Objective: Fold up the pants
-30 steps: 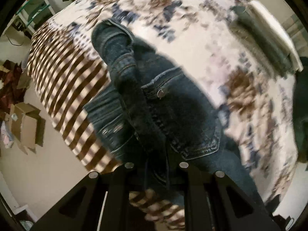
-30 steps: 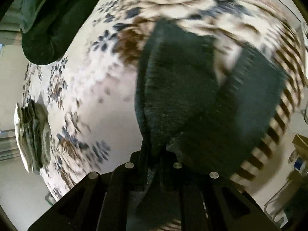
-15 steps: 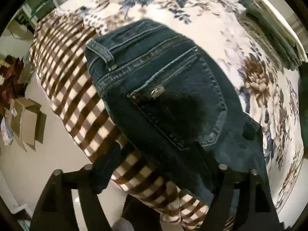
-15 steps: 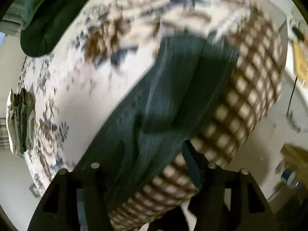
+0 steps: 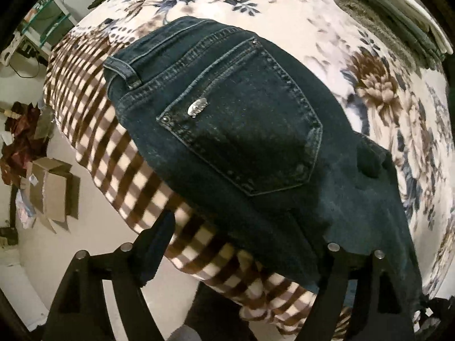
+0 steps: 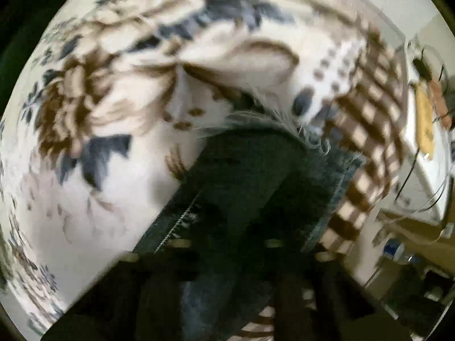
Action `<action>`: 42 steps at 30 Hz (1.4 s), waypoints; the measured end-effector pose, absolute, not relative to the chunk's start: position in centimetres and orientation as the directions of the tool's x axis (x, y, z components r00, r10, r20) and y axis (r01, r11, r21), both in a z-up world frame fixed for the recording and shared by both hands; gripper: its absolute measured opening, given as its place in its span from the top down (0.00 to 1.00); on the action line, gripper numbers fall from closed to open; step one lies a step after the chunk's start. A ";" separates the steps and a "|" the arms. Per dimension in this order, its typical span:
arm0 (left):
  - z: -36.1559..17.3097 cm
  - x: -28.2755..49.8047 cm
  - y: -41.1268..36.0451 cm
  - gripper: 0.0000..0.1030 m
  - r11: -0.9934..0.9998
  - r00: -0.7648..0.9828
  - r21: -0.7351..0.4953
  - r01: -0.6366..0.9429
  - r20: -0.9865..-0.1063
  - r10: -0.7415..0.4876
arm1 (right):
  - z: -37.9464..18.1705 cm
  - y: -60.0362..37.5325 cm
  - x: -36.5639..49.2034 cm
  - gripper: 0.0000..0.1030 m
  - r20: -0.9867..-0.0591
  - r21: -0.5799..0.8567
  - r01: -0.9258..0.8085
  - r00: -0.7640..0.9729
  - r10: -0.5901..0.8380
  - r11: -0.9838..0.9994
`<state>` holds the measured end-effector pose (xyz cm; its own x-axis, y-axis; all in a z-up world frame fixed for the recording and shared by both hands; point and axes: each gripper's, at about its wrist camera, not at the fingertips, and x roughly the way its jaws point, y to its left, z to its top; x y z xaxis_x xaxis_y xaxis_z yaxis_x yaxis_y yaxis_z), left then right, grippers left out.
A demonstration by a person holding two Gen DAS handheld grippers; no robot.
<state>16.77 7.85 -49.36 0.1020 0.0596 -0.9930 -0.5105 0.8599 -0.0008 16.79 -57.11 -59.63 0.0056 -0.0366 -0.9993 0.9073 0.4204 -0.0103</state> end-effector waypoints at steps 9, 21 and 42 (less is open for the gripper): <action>-49.4 17.2 8.1 0.24 0.854 0.106 -0.013 -0.520 -0.993 0.049 | -52.1 -58.2 9.8 0.76 -0.863 0.428 0.771 0.503 -0.038 0.472; -50.1 16.4 6.5 0.24 0.872 0.067 0.021 -0.490 -0.996 0.062 | -56.1 -60.0 6.9 0.42 -0.936 0.328 0.891 0.352 -0.020 0.314; -47.1 17.5 -4.0 0.24 0.970 0.153 0.067 -0.232 -0.983 0.105 | -51.6 -56.0 10.2 0.93 -0.748 0.590 0.647 0.664 0.024 0.483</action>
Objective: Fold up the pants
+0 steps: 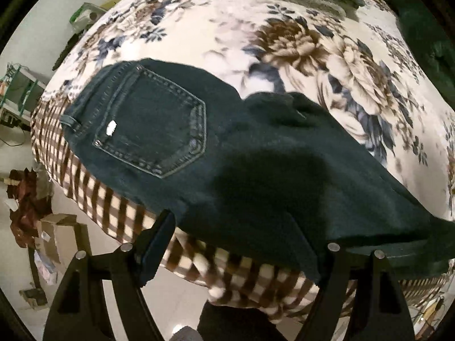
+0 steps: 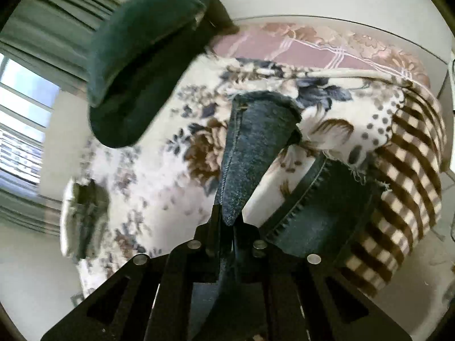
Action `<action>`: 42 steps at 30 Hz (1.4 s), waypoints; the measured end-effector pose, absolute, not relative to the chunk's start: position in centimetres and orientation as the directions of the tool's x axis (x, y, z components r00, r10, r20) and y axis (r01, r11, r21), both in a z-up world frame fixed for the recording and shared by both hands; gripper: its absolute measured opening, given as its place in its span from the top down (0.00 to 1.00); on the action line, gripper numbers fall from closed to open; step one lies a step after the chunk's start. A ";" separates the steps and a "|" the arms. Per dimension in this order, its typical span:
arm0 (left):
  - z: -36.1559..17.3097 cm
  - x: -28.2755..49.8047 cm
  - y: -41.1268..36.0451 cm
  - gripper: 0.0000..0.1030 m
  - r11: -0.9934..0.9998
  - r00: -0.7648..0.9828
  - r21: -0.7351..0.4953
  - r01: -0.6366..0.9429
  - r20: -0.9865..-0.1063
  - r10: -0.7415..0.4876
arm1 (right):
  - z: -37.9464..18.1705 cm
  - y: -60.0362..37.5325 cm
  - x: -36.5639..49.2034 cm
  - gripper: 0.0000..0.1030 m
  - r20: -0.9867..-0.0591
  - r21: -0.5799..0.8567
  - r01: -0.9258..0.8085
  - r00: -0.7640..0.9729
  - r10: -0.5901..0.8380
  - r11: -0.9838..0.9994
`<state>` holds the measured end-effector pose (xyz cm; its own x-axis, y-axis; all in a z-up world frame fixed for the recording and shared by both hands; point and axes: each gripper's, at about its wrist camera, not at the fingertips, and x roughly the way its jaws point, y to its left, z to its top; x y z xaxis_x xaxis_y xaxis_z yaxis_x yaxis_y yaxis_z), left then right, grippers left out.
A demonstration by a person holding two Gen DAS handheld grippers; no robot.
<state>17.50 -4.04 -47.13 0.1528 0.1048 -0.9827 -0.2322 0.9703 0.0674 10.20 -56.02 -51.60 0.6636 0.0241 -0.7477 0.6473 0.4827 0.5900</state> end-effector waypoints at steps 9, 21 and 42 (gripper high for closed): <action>-47.8 16.8 -4.4 0.24 0.975 0.124 0.107 -0.194 -0.983 0.133 | -58.3 -58.7 6.6 0.70 -0.961 0.255 0.871 0.277 0.010 0.419; -49.1 18.8 -8.9 0.24 0.957 0.170 0.282 -0.063 -0.942 0.289 | -61.5 -56.8 13.5 0.75 -0.998 0.046 0.917 0.023 0.064 0.396; -50.8 25.5 -17.6 0.24 0.980 0.093 0.145 0.139 -0.987 0.133 | -60.4 -51.7 14.2 0.81 -0.987 0.060 0.746 -0.054 0.149 0.664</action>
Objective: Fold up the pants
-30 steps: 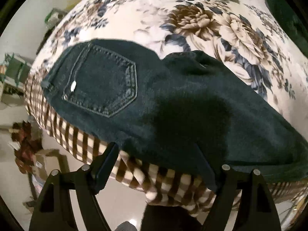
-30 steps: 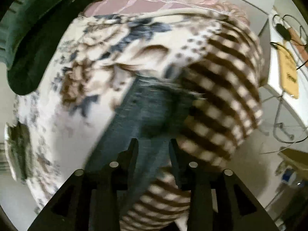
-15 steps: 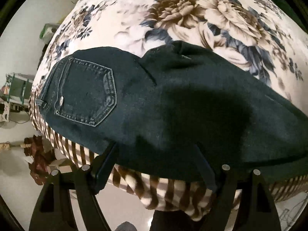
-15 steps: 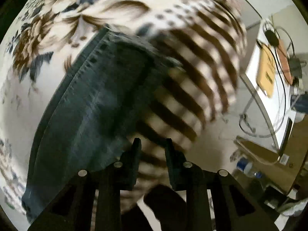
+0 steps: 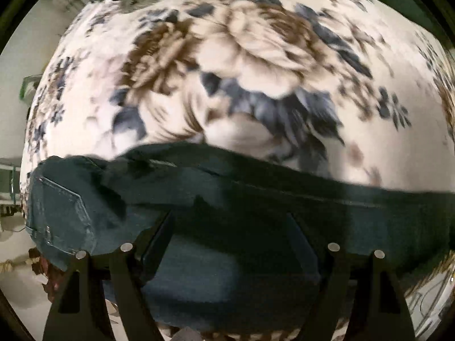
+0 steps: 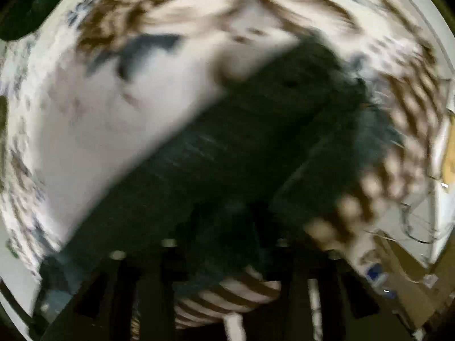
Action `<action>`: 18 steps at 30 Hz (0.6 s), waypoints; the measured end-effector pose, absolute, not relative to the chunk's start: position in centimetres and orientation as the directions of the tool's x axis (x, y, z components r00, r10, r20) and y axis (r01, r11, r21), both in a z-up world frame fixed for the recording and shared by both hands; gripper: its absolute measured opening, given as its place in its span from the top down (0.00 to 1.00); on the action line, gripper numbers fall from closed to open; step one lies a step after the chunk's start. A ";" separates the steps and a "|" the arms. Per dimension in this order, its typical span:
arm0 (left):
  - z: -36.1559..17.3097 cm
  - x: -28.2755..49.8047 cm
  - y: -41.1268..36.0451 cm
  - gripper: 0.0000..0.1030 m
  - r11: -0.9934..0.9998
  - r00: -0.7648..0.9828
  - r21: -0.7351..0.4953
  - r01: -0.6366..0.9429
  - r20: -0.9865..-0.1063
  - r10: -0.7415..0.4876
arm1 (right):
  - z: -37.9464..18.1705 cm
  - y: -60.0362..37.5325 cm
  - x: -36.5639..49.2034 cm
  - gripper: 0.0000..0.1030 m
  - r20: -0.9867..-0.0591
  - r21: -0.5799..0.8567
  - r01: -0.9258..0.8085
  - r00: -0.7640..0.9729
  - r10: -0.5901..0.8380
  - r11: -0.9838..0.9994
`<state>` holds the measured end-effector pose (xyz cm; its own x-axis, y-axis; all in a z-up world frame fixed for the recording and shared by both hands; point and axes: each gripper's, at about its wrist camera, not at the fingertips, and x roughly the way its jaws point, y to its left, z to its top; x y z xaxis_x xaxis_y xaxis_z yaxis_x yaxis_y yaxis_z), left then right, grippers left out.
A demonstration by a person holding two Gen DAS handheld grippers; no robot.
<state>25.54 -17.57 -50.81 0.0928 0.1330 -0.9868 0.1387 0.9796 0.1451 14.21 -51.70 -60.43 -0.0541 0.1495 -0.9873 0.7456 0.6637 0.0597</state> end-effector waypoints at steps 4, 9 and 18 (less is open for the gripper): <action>-51.5 24.5 -17.8 0.24 0.983 0.046 0.123 0.135 -0.992 0.118 | -59.2 -52.2 10.6 0.77 -0.972 -0.116 0.721 -0.223 0.071 0.684; -52.2 25.2 -17.6 0.24 0.994 0.001 0.081 0.070 -0.997 0.081 | -55.1 -55.1 10.8 0.58 -0.978 0.173 0.866 0.093 0.187 0.470; -56.0 28.1 -15.1 0.40 0.993 -0.103 -0.004 -0.118 -0.995 -0.016 | -60.3 -55.4 14.8 0.57 -0.950 0.170 0.946 0.083 0.300 0.276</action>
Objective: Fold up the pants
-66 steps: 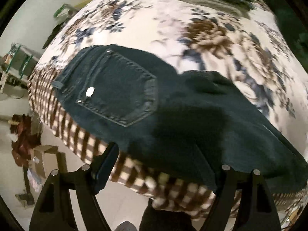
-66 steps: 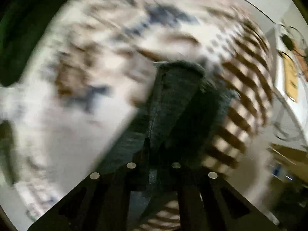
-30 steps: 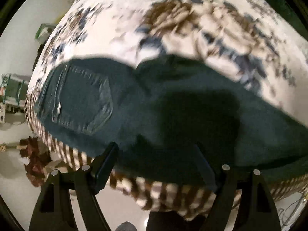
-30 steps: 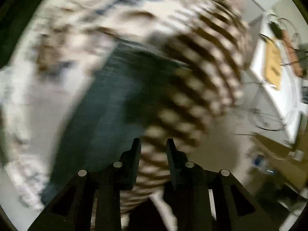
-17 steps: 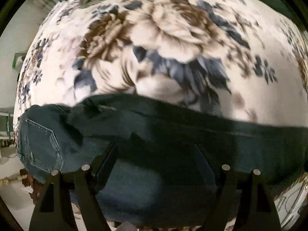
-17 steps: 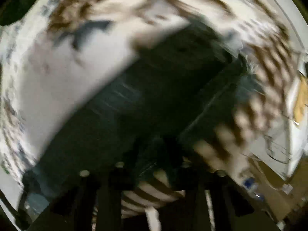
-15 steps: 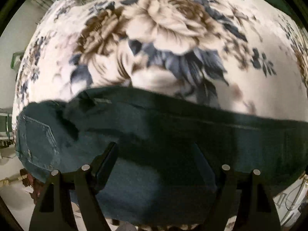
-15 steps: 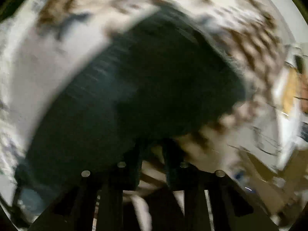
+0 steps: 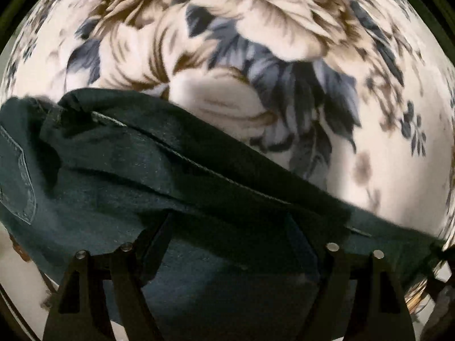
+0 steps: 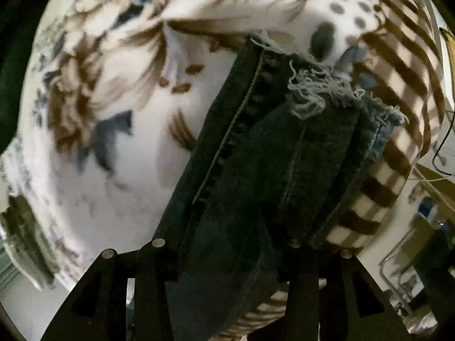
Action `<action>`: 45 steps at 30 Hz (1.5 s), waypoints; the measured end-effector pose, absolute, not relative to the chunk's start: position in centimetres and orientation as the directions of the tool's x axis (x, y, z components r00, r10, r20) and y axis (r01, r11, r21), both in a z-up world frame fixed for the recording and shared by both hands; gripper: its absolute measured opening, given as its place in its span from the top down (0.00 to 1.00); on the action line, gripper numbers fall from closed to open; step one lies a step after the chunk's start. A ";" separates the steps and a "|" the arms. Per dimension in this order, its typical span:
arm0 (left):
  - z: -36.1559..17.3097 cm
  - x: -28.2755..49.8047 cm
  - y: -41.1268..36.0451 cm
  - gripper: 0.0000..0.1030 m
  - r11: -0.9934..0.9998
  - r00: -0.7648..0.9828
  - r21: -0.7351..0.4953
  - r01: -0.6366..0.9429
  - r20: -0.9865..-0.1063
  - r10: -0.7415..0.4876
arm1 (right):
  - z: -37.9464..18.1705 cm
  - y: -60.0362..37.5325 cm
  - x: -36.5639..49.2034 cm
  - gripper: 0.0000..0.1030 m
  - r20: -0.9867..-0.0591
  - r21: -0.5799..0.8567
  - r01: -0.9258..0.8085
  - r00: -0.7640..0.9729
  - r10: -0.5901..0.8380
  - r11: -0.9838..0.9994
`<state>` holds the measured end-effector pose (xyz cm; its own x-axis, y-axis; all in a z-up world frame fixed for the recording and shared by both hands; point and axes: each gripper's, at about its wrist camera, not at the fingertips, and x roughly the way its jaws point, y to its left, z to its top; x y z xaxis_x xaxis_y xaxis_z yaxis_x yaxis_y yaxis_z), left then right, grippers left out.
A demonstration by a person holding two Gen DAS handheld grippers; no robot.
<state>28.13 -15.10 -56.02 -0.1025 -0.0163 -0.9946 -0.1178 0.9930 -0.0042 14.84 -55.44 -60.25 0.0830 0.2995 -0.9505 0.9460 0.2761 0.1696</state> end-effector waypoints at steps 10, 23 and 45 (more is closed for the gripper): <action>-52.1 28.1 -12.6 0.99 0.995 0.046 -0.045 -0.092 -0.998 -0.041 | -54.3 -51.9 18.1 0.97 -0.981 0.157 0.923 0.107 0.159 0.352; -49.5 28.8 -16.5 0.98 0.999 0.132 0.011 -0.033 -0.991 0.015 | -55.6 -54.8 17.8 0.92 -0.958 0.257 0.891 0.182 0.223 0.375; -53.3 20.1 -20.6 0.34 0.963 0.079 0.208 0.174 -0.977 0.197 | -57.6 -54.7 5.5 0.69 -0.998 -0.050 0.897 -0.034 -0.044 0.439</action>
